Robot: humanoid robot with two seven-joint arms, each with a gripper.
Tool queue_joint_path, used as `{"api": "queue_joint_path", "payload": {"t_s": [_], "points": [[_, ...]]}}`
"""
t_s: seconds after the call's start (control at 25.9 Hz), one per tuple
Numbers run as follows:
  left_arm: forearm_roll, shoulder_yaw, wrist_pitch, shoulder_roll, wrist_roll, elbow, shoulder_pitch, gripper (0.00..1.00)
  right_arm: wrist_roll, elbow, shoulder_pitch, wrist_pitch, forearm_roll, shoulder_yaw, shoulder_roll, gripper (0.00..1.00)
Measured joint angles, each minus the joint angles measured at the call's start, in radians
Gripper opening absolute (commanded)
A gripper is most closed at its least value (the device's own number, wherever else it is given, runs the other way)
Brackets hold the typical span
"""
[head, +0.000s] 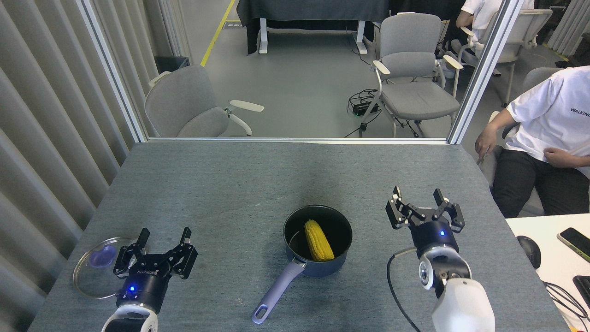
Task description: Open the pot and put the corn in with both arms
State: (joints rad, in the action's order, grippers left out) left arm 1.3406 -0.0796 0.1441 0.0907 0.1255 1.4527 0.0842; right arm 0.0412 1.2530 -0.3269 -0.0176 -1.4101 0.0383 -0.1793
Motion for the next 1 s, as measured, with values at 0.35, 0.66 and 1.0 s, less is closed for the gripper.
{"api": "queue_joint_path", "payload": {"t_s": [0.35,0.66,1.0], "points": [[0.0,0.0,-0.006,-0.005,0.0,0.001,-0.003,0.99,0.007,0.251,0.247,0.004,-0.001,0.028,-0.001,0.99],[0.001,0.002,-0.002,0.001,0.0,0.025,-0.002,0.99,0.017,0.263,0.26,0.005,-0.004,0.039,-0.004,0.99],[0.005,0.007,0.001,0.0,0.0,0.033,-0.007,0.99,0.002,0.263,0.255,0.005,-0.003,0.045,-0.003,0.99]]}}
